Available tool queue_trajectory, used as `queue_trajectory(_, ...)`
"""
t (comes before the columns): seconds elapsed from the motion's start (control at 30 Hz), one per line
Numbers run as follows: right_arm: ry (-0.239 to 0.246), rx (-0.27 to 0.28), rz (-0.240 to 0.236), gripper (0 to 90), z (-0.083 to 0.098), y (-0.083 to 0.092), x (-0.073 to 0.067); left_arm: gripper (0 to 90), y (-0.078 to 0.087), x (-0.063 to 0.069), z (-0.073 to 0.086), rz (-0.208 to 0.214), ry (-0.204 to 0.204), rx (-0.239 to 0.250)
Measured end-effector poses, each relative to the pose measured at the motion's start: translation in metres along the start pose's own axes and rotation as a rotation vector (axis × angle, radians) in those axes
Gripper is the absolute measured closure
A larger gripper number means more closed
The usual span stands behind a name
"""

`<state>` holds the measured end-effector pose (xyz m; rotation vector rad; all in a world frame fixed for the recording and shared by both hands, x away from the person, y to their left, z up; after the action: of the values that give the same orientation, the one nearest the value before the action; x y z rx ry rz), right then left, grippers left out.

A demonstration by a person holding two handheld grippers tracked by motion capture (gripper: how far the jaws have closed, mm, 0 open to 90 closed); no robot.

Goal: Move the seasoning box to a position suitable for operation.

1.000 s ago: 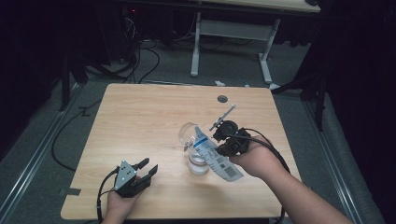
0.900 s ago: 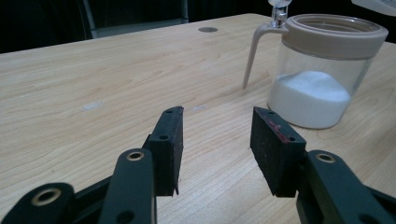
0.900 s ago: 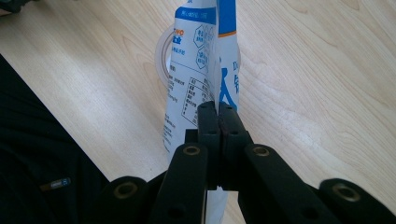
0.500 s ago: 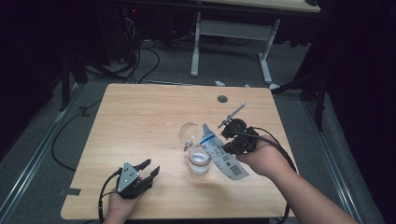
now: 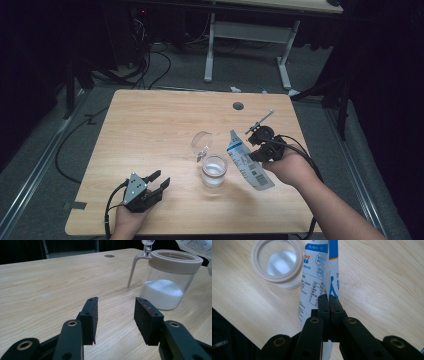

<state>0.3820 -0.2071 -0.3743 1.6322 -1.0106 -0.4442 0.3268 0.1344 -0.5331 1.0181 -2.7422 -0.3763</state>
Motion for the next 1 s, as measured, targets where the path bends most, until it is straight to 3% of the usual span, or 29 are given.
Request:
queue_trajectory(0.07, -0.028, -0.017, 0.005, 89.9, 0.002, -0.003, 0.002, 54.8, 0.0, 0.0, 0.0, 0.001, 0.0, -0.001)
queue_trajectory(0.2, -0.023, -0.013, 0.018, 89.9, 0.003, -0.008, 0.01, 54.8, 0.0, 0.0, 0.0, 0.004, 0.001, -0.004)
queue_trajectory(0.47, -0.079, -0.038, 0.054, 89.9, 0.0, -0.025, 0.027, 54.9, 0.001, 0.0, 0.0, 0.005, 0.004, -0.004)
queue_trajectory(0.7, -0.102, -0.074, 0.061, 89.9, 0.002, -0.039, 0.03, 54.9, 0.0, -0.002, 0.001, 0.002, 0.006, -0.005)
queue_trajectory(1.0, -0.115, -0.071, 0.068, 89.9, 0.004, -0.048, 0.032, 54.9, 0.001, -0.004, 0.002, -0.003, 0.021, -0.004)
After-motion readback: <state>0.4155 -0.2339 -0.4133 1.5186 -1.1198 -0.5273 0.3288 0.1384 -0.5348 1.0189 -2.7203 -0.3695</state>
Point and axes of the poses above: each handheld gripper's, and its own axes: y roughly backward along the jaws, z roughly out of its underside, x roughly to its right, the point moved 3 cm from there along -y, roughly forward along the jaws, and after that the axes turned 9 degrees about z, right-handed, at the moved point
